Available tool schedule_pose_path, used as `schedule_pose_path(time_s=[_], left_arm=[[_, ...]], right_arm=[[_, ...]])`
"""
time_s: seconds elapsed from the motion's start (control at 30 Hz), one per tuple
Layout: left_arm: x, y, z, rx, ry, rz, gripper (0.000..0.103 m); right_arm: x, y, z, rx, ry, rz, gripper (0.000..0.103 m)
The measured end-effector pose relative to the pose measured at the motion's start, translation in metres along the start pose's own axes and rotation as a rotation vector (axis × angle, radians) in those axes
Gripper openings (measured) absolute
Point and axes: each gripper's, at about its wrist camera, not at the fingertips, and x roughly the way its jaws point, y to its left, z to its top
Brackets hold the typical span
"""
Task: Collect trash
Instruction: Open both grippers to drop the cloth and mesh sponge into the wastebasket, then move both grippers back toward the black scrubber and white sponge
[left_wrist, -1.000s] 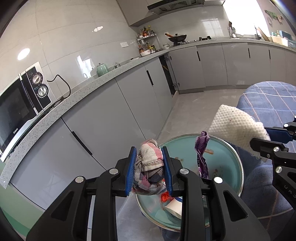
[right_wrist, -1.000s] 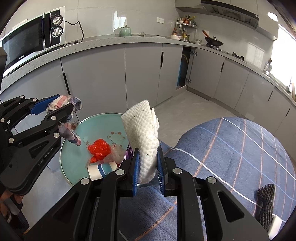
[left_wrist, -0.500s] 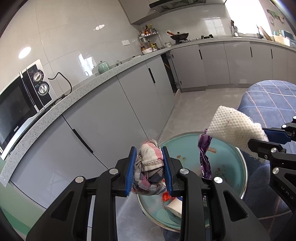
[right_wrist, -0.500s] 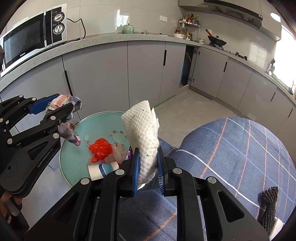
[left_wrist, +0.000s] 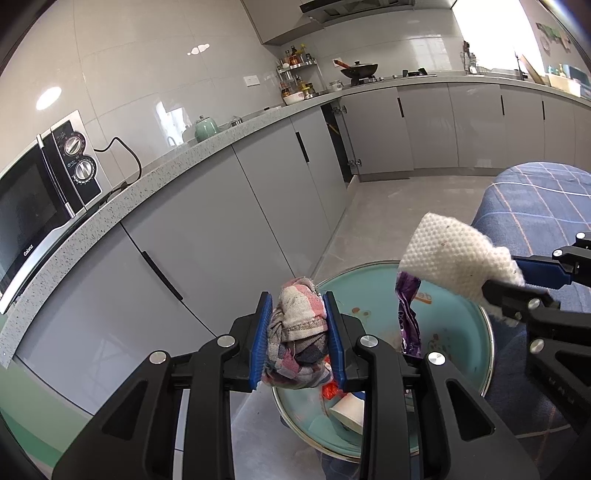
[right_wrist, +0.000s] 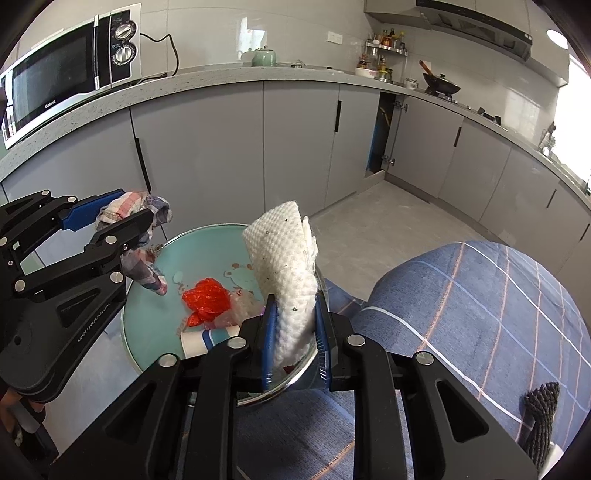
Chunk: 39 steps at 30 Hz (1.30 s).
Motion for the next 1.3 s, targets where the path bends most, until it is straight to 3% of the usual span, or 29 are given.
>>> schedule_pose_path(time_s=[0.03,0.07,0.13,0.2,0.73,0.97,1.3], left_arm=[[0.0,0.0,0.0,-0.001,0.0,-0.001,0.033],[0.001,0.001,0.0,-0.002,0.0,0.0,0.036],[0.001,0.003,0.0,-0.009,-0.001,0.006,0.045],[0.0,0.005,0.001,-0.018,-0.009,0.026,0.067],[-0.003,0.006,0.001,-0.027,-0.018,0.033,0.085],[-0.013,-0.001,0.003,-0.024,-0.042,0.029,0.094],[-0.034,-0.052,0.003,0.046,-0.057,-0.073,0.096]], right_arm=[[0.0,0.001,-0.001,-0.003,-0.003,0.007,0.034],[0.0,0.001,-0.001,-0.008,-0.009,0.01,0.05],[-0.001,0.001,-0.003,-0.009,-0.026,0.0,0.058],[-0.001,-0.001,-0.003,0.002,-0.024,0.004,0.059],[-0.012,-0.007,-0.009,0.026,-0.035,-0.016,0.069],[-0.027,-0.017,-0.02,0.034,-0.038,-0.073,0.071],[-0.062,-0.071,-0.062,0.15,-0.02,-0.196,0.075]])
